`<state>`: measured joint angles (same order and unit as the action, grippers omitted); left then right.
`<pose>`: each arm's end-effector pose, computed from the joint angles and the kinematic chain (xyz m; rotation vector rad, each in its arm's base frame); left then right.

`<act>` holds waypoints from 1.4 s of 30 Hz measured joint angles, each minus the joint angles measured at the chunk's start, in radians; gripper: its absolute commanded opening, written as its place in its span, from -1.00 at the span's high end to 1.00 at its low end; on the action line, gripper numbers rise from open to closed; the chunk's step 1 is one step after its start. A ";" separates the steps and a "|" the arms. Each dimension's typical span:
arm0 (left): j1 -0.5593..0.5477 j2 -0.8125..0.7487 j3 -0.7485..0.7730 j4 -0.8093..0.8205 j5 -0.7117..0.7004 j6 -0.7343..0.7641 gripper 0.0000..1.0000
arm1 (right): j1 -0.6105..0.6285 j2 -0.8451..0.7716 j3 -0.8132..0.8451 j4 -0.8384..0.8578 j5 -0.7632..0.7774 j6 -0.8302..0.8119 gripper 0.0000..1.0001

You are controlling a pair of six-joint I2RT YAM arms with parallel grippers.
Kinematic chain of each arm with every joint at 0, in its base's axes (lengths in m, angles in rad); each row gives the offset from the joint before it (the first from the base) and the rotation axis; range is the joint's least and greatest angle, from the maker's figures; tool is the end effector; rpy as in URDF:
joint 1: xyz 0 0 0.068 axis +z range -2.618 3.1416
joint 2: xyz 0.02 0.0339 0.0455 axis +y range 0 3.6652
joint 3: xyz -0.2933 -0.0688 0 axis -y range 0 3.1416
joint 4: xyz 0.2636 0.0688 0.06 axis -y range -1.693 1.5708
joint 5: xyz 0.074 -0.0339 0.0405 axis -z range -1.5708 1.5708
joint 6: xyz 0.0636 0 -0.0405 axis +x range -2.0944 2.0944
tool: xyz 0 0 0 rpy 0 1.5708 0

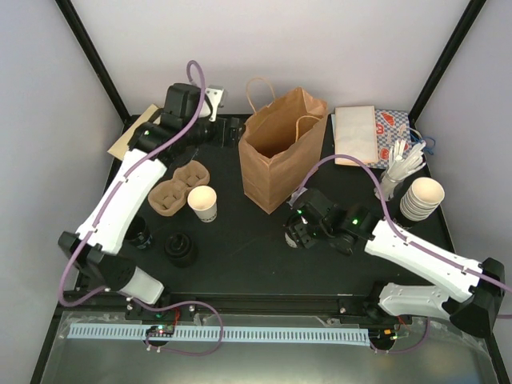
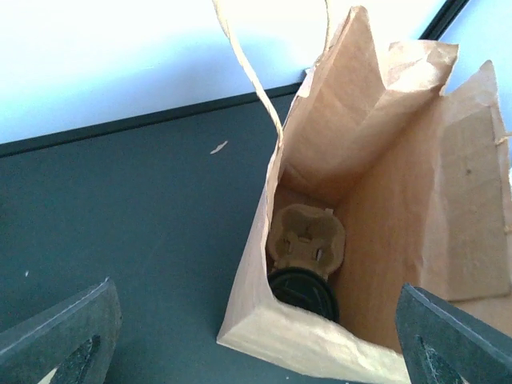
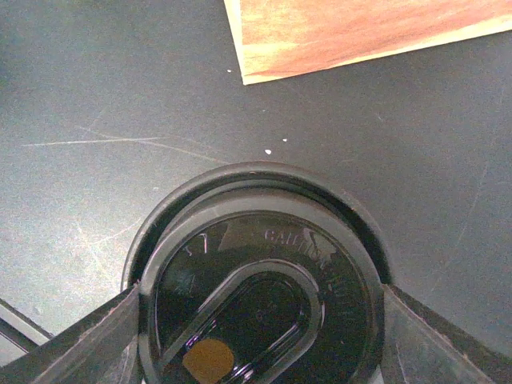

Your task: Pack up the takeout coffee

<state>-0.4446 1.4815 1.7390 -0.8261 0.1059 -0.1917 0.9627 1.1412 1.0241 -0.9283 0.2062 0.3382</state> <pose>0.3123 -0.1562 0.4569 0.3368 2.1489 -0.4820 0.1449 0.1854 0.2911 -0.7283 2.4910 0.2088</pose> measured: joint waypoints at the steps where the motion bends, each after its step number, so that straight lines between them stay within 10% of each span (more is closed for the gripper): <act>1: 0.004 0.027 0.023 -0.004 0.013 0.008 -0.88 | 0.000 -0.003 0.000 -0.002 0.001 0.002 -0.37; 11: 0.014 0.286 0.264 -0.050 0.068 0.098 -0.73 | -0.005 -0.049 0.000 -0.026 0.010 0.010 -0.37; 22: 0.019 0.502 0.480 -0.080 0.127 0.148 -0.11 | -0.006 -0.064 0.038 -0.095 0.041 0.013 -0.37; 28: 0.019 0.534 0.480 -0.085 0.172 0.142 0.39 | -0.009 -0.091 0.129 -0.143 0.077 0.014 -0.37; 31: 0.019 0.535 0.480 -0.087 0.184 0.150 0.95 | -0.010 -0.110 0.172 -0.164 0.094 0.013 -0.37; 42: 0.019 0.506 0.480 -0.116 0.194 0.198 0.97 | -0.010 -0.178 0.256 -0.191 0.119 -0.008 -0.35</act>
<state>-0.4255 1.9877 2.2185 -0.9424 0.3000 0.0063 0.9527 0.9630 1.2800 -1.1194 0.3252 0.3298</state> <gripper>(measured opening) 0.020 0.737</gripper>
